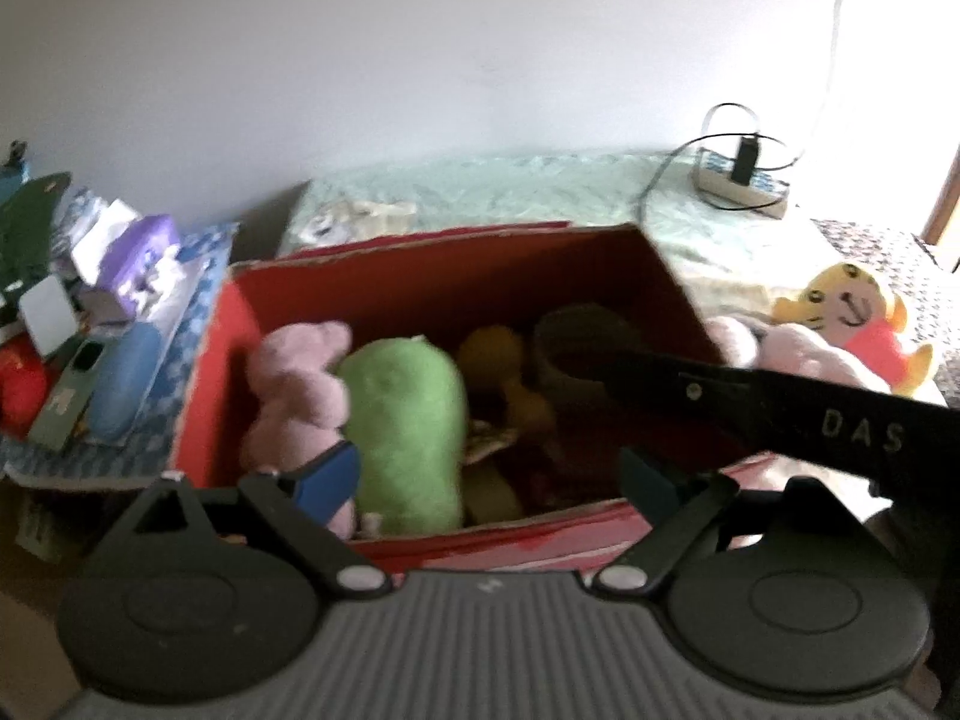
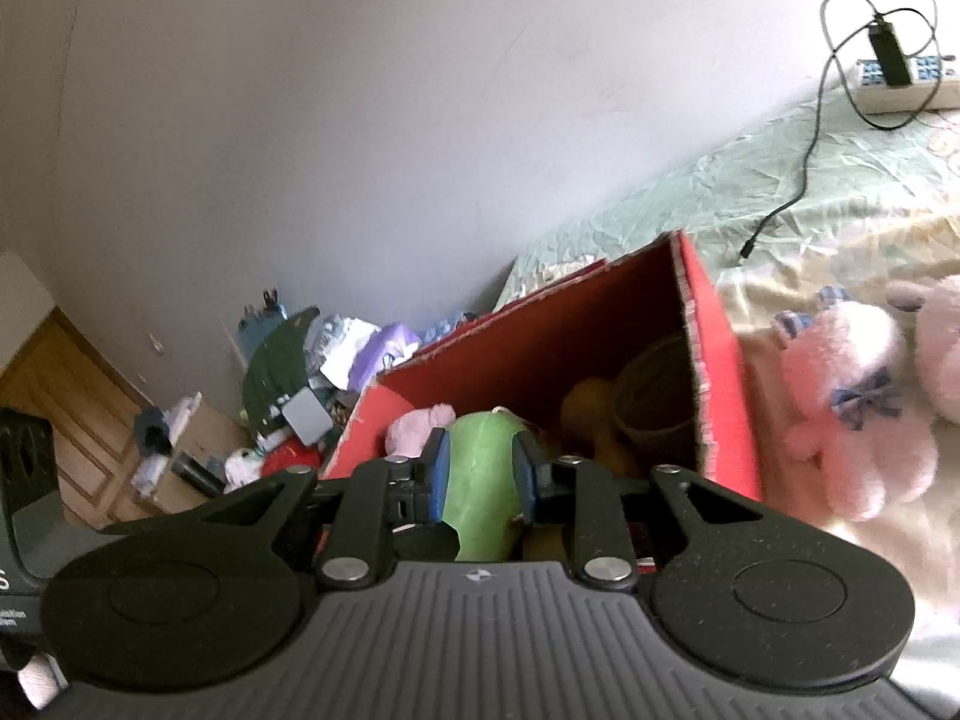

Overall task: Organize objects
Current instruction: 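Release the teddy bear and move the right gripper to the yellow tiger plush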

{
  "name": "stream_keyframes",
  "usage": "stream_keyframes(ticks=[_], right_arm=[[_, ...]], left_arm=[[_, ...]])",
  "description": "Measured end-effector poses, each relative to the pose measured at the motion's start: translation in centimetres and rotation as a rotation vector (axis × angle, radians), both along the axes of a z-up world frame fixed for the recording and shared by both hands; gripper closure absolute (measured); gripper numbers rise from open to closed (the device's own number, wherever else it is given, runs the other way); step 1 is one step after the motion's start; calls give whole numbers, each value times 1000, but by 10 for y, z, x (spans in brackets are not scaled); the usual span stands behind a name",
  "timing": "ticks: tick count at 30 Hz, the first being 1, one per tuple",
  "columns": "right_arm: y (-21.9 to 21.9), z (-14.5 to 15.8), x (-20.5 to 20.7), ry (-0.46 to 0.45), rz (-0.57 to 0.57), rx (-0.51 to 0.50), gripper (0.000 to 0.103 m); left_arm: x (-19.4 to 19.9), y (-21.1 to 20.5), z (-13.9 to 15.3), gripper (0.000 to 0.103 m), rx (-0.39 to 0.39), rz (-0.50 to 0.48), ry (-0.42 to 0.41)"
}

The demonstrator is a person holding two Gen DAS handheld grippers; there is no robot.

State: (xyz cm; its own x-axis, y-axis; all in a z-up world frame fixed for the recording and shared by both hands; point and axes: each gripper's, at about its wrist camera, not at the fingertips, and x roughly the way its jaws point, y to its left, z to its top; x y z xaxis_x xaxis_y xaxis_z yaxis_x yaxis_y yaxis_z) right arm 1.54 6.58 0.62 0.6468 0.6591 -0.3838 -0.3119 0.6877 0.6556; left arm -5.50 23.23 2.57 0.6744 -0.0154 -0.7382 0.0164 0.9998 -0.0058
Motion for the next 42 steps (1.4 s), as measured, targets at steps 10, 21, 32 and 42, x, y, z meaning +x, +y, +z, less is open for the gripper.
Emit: stream_keyframes(ticks=[10, 21, 32, 42], right_arm=[[-76, 7, -8, -16, -119, 41, 75], [-179, -9, -20, 47, -306, 26, 75], [-262, -24, -22, 93, -433, 7, 74], [-306, -36, -6, 134, -463, 4, 71]], left_arm=[[10, -55, 18, 8, -131, -162, -46], [41, -152, 1, 7, -214, -354, 15], [75, -225, -21, 1, -334, -403, 93], [114, -281, -44, 1, -302, -384, 134]])
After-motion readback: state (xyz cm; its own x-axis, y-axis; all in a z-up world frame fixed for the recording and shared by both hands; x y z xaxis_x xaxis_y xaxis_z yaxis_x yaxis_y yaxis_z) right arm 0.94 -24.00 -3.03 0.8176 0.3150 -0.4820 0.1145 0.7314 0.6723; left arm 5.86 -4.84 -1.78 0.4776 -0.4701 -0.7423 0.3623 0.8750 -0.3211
